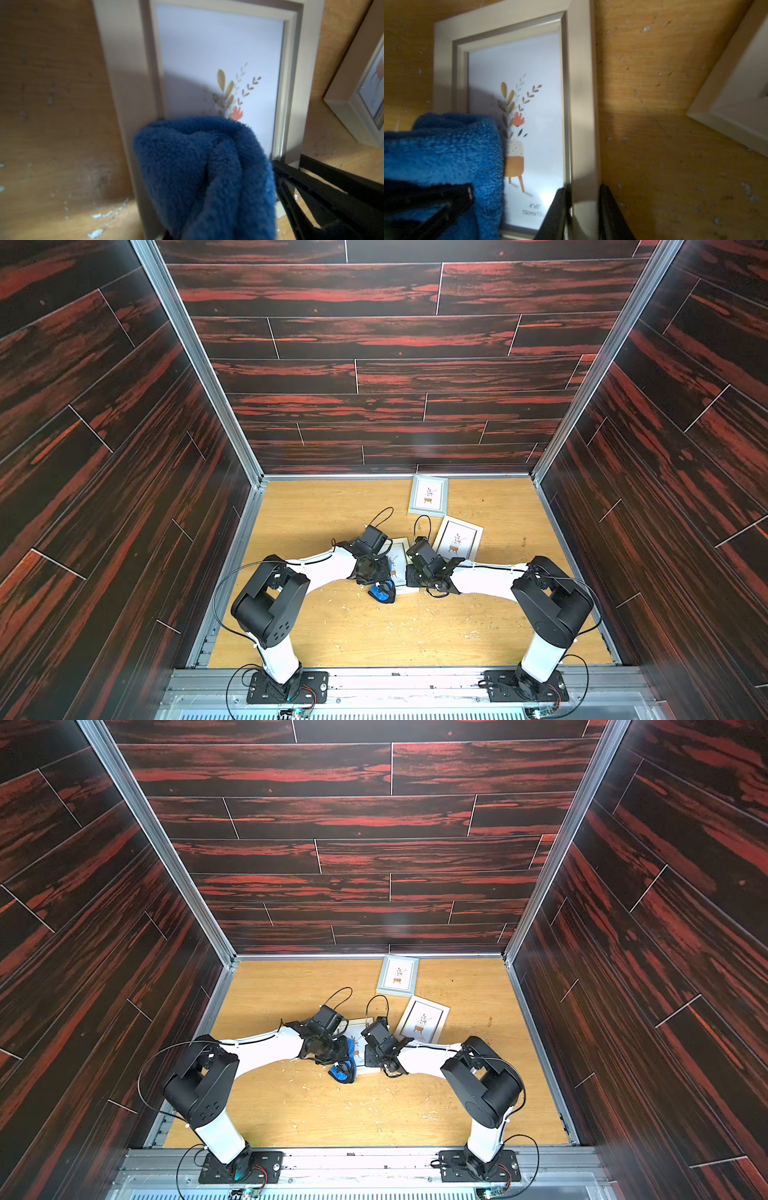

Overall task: Wipe the picture frame with a cloth
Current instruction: Wipe the dirt from the picture frame.

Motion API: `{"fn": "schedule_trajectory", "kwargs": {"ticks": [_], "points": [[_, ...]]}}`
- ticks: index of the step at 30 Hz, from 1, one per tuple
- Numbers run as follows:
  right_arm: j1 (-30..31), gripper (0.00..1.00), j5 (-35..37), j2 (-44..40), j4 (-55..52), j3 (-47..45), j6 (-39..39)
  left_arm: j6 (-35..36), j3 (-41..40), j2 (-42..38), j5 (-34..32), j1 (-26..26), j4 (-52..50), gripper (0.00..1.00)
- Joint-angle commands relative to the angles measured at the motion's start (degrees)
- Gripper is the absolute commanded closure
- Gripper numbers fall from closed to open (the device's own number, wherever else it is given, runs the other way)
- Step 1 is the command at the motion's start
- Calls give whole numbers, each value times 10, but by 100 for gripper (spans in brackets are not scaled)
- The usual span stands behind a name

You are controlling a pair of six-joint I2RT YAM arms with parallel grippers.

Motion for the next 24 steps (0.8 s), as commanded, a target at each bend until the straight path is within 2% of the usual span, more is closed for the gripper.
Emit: {"fn": "schedule_trajectory", "kwargs": {"ticks": [1,5,7,9,15,18,20,24], "points": [[-11,100,9,6,-39,-12,12,40,37,42,-39,47,-53,100],[-11,100,13,4,-42,-11,10,84,121,85,-30,72,-49,100],[-11,100,14,6,-42,-8,10,101,134,99,-18,72,-55,100],[-11,100,17,9,-45,-6,10,102,104,81,-1,66,-49,100],[-12,100,16,19,-44,-1,6,69,-72,-51,-8,21,-44,100],[-12,100,15,26,-46,7,3,55,-97,-70,-11,14,-36,100],[-12,100,16,27,-47,11,2,62,-74,-52,-18,27,-39,100],[-12,100,19,20,-50,10,2,94,38,31,-38,65,-49,100]]}}
